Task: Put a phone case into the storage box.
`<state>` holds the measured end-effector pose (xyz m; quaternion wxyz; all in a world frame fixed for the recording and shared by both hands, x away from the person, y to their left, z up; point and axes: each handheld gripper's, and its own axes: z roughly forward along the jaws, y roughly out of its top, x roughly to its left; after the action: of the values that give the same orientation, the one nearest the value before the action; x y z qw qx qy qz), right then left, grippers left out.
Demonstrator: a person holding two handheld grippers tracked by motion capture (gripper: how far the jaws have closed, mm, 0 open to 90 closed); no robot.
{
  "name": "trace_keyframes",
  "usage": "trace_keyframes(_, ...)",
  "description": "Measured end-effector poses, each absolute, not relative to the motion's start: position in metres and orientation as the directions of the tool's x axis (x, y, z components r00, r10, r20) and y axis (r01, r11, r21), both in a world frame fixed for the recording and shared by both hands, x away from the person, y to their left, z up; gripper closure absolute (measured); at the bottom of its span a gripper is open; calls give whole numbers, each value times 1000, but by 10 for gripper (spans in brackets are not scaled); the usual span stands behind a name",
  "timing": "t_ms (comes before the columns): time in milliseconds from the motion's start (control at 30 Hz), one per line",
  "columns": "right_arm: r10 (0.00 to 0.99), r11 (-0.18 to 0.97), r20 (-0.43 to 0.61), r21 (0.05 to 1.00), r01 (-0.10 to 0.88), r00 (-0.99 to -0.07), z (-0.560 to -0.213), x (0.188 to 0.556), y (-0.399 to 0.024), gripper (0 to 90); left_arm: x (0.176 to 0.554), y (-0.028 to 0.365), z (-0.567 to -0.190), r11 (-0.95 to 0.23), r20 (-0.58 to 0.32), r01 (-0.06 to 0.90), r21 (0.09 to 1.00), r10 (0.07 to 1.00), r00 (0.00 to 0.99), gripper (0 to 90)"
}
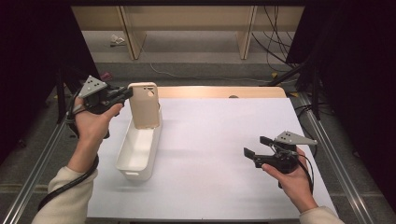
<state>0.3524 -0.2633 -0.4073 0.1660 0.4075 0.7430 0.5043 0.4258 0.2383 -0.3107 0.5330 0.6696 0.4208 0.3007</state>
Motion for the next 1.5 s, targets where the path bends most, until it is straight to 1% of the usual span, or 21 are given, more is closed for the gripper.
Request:
trace_keyframes(467,774,158,168,883,443,-611,-408,353,-263,169,437,246,-313,-95,-21,225,970,885,464,829)
trace_keyframes(1200,774,157,170,882,445,-610,-409,353,-264,169,459,254,-340,-91,-32,255,963,898,438,829)
trace_keyframes(1500,774,158,170,882,445,-610,-409,353,-264,169,468,255,-352,-83,-36,253,964,902,431,829)
